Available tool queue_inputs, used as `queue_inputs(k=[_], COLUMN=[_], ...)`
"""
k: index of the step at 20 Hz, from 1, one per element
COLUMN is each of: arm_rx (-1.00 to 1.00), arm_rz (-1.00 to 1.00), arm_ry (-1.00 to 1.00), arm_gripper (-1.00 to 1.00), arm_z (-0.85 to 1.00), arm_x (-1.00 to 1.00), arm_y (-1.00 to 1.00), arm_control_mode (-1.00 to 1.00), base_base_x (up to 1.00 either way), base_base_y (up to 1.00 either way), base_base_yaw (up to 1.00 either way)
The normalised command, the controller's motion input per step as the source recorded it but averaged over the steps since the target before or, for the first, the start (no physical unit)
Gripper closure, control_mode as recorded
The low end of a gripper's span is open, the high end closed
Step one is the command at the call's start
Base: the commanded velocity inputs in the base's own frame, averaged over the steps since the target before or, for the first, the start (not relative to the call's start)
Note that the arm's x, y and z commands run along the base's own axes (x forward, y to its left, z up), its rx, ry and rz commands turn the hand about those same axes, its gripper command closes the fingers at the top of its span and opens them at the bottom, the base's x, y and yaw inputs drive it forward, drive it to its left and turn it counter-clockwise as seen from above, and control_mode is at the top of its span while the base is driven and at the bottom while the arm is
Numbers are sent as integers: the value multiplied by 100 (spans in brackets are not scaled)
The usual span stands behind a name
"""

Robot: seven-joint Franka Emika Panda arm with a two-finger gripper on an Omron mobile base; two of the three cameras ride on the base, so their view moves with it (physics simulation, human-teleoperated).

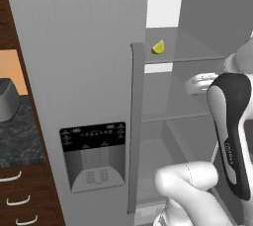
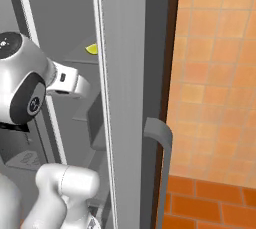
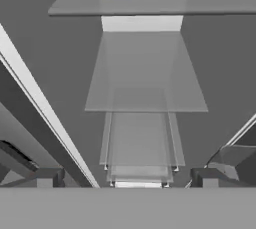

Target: Place one lemon wedge and one chicken drumstick in each tupperware on the nearby counter, to pack two identical lunches.

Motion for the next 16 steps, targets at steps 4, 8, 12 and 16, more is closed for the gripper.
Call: queue_inputs(k=[4, 8, 12, 16], arm_rx=[3, 0, 0, 0], arm_rz=[14, 10, 11, 3], arm_ry=[-6, -3, -12, -4], arm_gripper=[-100, -100, -100, -100], arm_z=[32, 0, 0, 12], arm_x=[18, 59, 71, 56], arm_y=[0, 0, 2, 10], arm_control_mode=[-100, -100, -100, -100], base_base_x=[0, 0, 0, 0], base_base_y=[0, 0, 0, 0], base_base_yaw=[0, 0, 0, 0])
